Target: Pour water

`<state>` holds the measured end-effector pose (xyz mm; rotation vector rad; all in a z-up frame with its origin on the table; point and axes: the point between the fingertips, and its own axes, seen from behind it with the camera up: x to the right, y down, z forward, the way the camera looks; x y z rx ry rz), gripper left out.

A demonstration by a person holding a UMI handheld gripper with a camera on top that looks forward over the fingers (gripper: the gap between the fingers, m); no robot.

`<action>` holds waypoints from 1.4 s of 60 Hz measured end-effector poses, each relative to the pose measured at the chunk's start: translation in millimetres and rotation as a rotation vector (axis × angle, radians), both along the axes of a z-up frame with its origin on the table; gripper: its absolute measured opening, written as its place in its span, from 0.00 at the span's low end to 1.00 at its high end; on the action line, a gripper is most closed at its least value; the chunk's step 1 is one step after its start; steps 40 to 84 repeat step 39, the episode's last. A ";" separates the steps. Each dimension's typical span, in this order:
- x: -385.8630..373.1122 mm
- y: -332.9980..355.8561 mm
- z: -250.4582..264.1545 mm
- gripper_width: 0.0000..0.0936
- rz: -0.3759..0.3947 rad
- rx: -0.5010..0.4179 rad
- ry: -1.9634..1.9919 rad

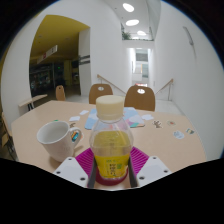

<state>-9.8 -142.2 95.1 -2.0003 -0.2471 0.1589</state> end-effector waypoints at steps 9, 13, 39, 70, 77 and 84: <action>-6.4 -52.5 4.4 0.93 0.021 -0.069 0.028; -3.8 -77.4 17.7 0.92 0.003 -0.072 0.031; 25.2 -293.5 86.4 0.92 0.020 -0.012 0.129; 25.2 -293.5 86.4 0.92 0.020 -0.012 0.129; 25.2 -293.5 86.4 0.92 0.020 -0.012 0.129; 25.2 -293.5 86.4 0.92 0.020 -0.012 0.129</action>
